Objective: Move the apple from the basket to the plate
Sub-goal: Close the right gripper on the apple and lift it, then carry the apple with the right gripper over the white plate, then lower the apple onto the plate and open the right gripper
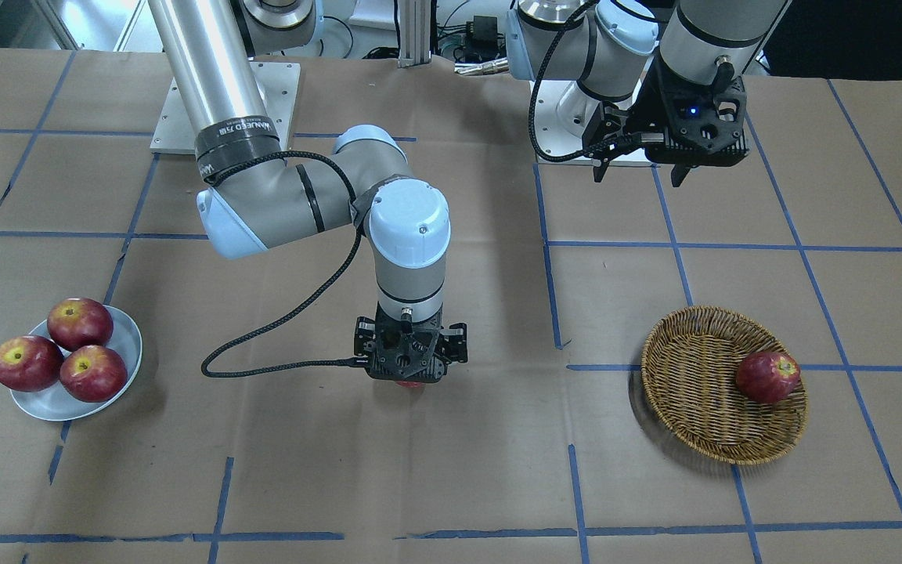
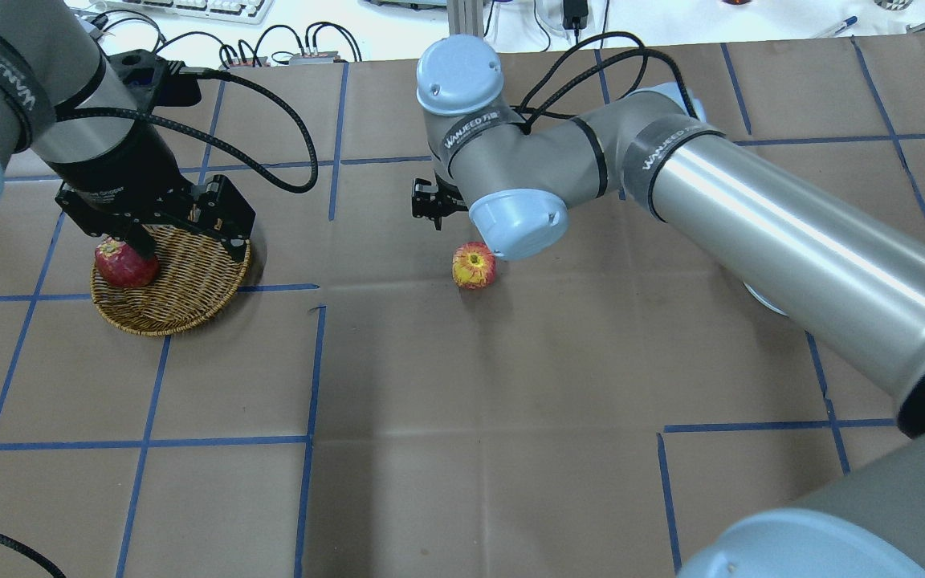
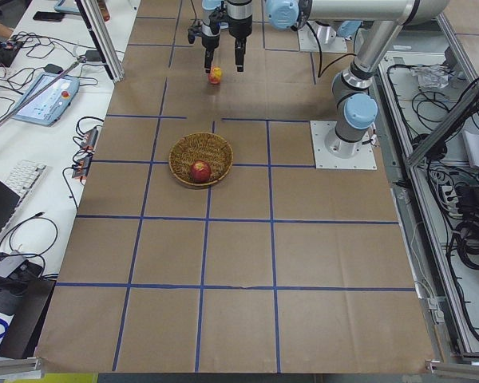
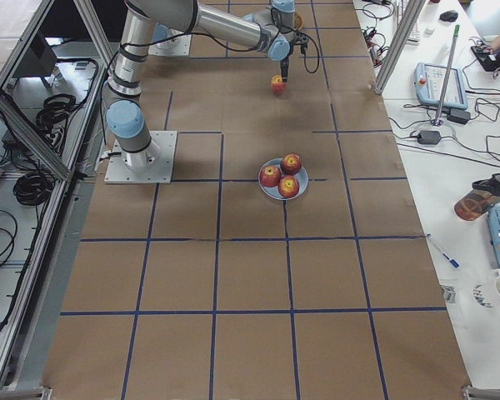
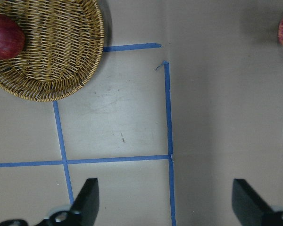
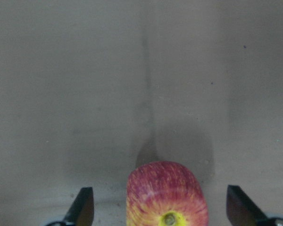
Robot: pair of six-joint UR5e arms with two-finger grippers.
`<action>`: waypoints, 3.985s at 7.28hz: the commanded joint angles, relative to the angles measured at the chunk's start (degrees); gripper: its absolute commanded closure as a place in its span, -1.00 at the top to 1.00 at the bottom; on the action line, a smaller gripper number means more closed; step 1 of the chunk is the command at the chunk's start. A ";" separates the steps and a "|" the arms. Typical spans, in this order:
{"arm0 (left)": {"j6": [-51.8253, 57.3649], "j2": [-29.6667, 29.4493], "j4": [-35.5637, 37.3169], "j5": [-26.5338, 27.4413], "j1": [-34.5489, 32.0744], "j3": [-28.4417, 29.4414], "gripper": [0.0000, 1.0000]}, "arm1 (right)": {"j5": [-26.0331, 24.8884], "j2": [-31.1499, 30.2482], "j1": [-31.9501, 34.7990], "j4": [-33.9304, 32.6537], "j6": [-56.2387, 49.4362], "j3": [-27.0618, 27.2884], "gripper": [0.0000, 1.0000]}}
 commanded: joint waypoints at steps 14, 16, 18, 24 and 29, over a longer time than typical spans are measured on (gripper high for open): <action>-0.42 0.16 3.26 0.20 0.10 -3.91 0.98 | 0.70 -11.85 -16.00 11.00 -13.67 -0.29 -0.01; -0.51 -0.02 3.26 0.29 0.19 -3.47 0.98 | 0.61 -16.97 -28.47 15.01 -31.92 2.76 -0.02; -0.51 -0.02 3.26 0.38 0.10 -3.38 0.98 | 0.96 -18.22 -40.44 15.01 -46.64 6.98 -0.04; -0.60 -0.10 3.09 0.11 0.10 -3.12 0.98 | 0.88 -12.95 -47.43 12.20 -55.31 11.48 -0.04; -0.60 -0.10 3.09 0.11 0.10 -2.68 0.98 | 1.05 -11.62 -47.43 9.83 -55.23 11.31 0.99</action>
